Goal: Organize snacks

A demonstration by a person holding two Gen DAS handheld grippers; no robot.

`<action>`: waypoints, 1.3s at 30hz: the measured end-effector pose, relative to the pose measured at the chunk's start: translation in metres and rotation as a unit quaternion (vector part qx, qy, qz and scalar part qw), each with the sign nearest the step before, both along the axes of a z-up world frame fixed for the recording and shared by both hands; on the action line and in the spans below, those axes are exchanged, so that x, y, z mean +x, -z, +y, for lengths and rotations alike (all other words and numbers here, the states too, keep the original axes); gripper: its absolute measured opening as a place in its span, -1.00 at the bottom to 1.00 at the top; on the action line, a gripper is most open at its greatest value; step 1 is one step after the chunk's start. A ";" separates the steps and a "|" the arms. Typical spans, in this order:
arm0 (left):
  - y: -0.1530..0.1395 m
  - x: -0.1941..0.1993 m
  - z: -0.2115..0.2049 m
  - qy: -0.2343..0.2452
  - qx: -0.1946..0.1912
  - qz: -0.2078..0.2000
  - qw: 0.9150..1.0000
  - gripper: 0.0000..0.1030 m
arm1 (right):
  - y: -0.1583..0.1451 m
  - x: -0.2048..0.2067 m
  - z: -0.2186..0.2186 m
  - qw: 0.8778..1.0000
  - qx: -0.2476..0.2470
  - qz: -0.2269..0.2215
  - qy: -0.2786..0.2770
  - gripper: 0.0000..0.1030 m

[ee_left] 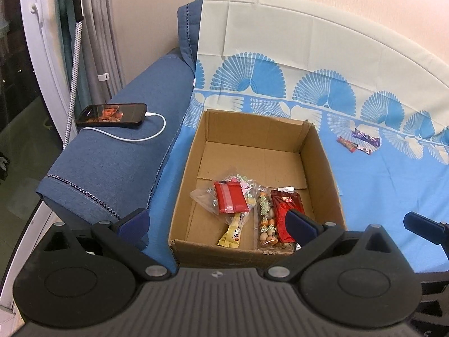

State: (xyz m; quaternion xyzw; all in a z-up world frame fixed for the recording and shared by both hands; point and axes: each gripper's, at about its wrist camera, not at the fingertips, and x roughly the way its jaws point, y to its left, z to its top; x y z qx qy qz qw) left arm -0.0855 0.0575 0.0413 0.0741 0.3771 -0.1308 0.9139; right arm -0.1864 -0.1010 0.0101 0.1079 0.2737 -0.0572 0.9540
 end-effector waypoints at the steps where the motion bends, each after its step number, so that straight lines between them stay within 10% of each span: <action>1: 0.000 0.000 0.000 0.000 0.001 0.000 1.000 0.99 | 0.000 0.000 -0.001 1.000 0.000 0.000 0.001 1.00; 39: 0.004 0.025 -0.056 0.030 0.018 0.026 0.999 1.00 | 0.019 -0.006 -0.071 0.996 0.033 0.011 0.085 1.00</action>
